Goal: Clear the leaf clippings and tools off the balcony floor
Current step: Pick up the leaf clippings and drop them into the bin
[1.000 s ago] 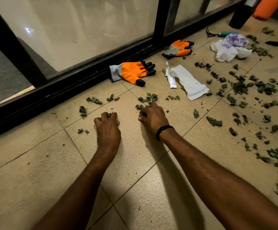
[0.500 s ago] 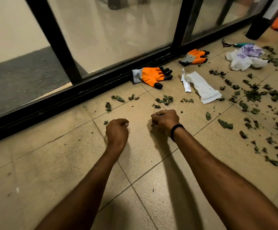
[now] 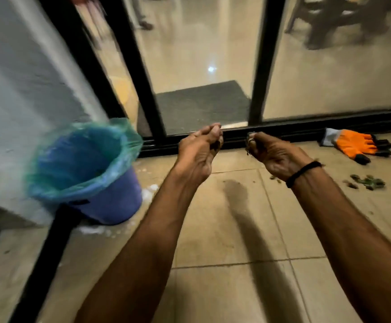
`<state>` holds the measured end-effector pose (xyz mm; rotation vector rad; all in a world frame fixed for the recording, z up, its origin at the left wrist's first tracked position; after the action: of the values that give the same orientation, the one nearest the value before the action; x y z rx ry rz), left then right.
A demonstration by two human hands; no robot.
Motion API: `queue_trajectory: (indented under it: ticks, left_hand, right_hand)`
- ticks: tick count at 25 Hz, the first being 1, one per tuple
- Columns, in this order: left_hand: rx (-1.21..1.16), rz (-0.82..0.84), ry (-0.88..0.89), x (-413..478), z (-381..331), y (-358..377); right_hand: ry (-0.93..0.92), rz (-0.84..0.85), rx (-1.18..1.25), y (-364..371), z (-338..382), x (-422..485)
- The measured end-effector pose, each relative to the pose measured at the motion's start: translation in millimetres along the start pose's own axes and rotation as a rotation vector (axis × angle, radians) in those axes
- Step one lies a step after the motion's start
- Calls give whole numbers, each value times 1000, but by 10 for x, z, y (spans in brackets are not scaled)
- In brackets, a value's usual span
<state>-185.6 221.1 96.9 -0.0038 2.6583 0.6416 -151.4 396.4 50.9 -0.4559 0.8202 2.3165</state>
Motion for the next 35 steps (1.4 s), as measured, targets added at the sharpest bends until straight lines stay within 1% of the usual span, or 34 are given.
queue_trajectory:
  ticks: [2,3,5,6,7,8,9,10,11,13,15,16,18,19,20,22,24,27,28,30,32,33,35]
  left_hand:
    - [-24,-71,149,17,-581,-469]
    - [-1,-118,258,35,-897,-751]
    - [143,-256,533,32,-1515,-1337]
    - [260,-347,642,30,-1757,-1646]
    - [382,-440,708,21,-1945,-1936]
    - [500,-524,718,57,-2077,-2253]
    - [602,-586,689,98,-2149,-2496]
    - [670,-618,632,118,-2171,-2680]
    - [705,-613,557,154,-2157,-2826]
    - [726,-572,449,190,-2117,-2926]
    - [707,-579,465,188,-2147,-2929]
    - [677,-631,493,173,-2195,-2914]
    - [630,-703,569,226,-2248,-2729]
    - [611,-727,616,178,-2261,-2504]
    - [592,-701,663,164,-2244,-2204]
    - [622,-557,726,158,-2077,-1495]
    - [698,-415,759,148,-1738,-839]
    - [828,-265,718,202,-986,-223]
    - [877,-221,690,223,-695,-73]
    - [990,-156,669,248,-168,121]
    - [1096,-86,658,266,325,284]
    - [1140,-62,642,292,562,362]
    - [1191,-31,597,340,960,442]
  right_hand:
    - [77,122,-39,649,-182,-242]
    - [110,188,-65,990,-302,-365]
    - [136,309,-121,1615,-518,-615]
    - [132,358,-151,1925,-646,-744]
    - [112,396,-181,2217,-774,-855]
    - [87,431,-214,2504,-922,-950]
    - [39,473,-267,2743,-1042,-1042]
    - [-23,515,-364,2937,-1176,-1102]
    - [-77,563,-488,3094,-1325,-1158]
    - [-119,638,-715,3227,-1609,-1232]
    - [-141,654,-770,3189,-1649,-1256]
    - [-160,649,-737,3144,-1549,-1265]
    - [-155,579,-602,2947,-1202,-1216]
    - [-138,538,-532,2815,-991,-1179]
    - [-136,494,-471,2664,-766,-1129]
    - [-165,409,-367,2280,-314,-1022]
    - [-180,314,-323,1746,45,-823]
    - [-172,116,-280,753,242,-441]
    - [-185,25,-254,376,258,-286]
    - [-205,-177,-282,-374,200,-41]
    - [-199,-373,-370,-1170,95,168]
    - [-203,-455,-420,-1550,65,232]
    - [-221,-611,-602,-2173,8,286]
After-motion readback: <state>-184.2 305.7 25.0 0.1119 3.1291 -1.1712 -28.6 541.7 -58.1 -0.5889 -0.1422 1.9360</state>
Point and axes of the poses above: each hand's wrist, its own x-axis towards the middle knuckle, its own y-axis out of the palm, z = x × y, the point moved 9 cm from there along x, towards the middle knuckle, and after that the axes turned 9 degrees about -z, right-handed, at the moved point
